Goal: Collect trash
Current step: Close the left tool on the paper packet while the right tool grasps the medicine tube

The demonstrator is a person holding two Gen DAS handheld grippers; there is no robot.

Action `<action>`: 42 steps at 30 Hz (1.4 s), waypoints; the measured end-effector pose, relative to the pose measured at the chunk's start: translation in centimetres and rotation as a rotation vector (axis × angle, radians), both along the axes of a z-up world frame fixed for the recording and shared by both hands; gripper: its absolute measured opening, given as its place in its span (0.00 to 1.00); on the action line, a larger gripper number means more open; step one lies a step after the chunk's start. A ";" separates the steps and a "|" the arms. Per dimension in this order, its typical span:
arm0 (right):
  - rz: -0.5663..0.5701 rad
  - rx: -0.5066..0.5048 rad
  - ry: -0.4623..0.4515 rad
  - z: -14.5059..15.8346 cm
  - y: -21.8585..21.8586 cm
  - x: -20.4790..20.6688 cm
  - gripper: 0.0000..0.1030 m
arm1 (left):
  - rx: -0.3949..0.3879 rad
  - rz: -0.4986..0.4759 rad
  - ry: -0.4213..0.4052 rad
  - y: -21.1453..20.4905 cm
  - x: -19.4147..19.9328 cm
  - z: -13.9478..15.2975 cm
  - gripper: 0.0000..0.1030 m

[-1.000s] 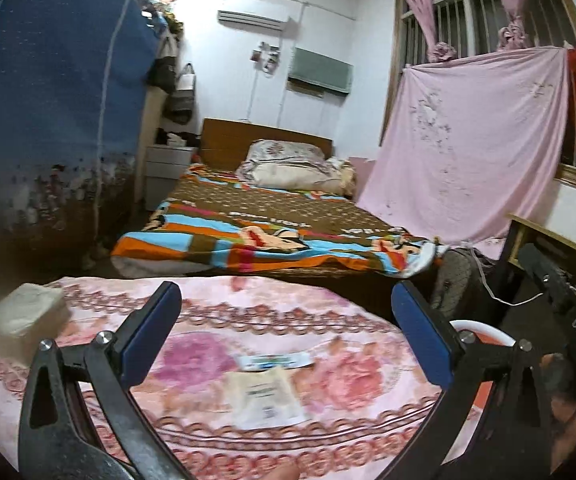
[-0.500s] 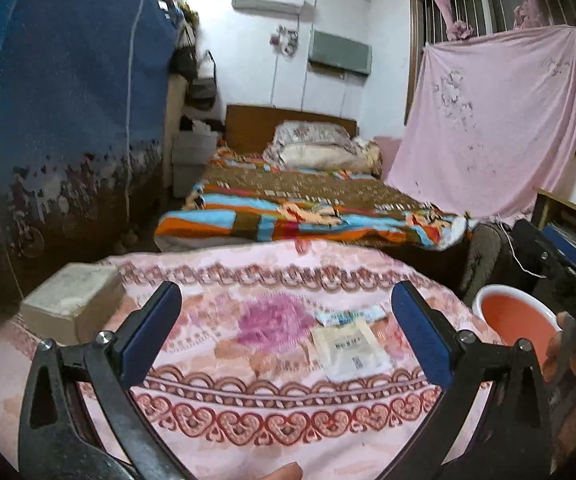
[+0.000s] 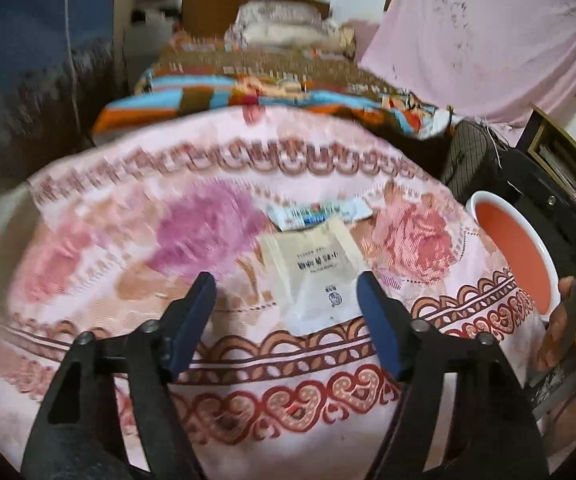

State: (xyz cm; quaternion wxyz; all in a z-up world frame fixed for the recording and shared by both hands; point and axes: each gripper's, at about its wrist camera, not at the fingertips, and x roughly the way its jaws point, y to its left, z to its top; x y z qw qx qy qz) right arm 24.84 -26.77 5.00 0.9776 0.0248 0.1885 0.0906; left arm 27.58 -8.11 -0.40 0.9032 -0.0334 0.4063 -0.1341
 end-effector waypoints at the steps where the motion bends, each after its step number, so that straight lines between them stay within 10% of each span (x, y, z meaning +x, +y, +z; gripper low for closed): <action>1: 0.000 -0.001 0.015 -0.2 0.0 0.2 0.83 | -0.008 -0.001 0.015 -0.1 0.3 -0.3 0.51; 11: 0.040 -0.008 0.180 -1.7 0.5 3.0 0.77 | 0.069 -0.075 0.026 -3.0 -0.1 -0.6 0.00; 20: 0.075 -0.023 0.259 -2.7 1.3 4.3 0.76 | -0.025 -0.065 0.006 -1.3 -0.4 0.2 0.00; 35: 0.413 -0.222 0.374 -4.5 8.9 8.6 0.62 | 0.063 0.090 -0.084 5.0 -1.0 1.8 0.00; 42: 0.517 -0.239 0.464 -5.9 9.9 9.4 0.17 | 0.064 0.077 -0.153 4.8 -1.9 2.6 0.00</action>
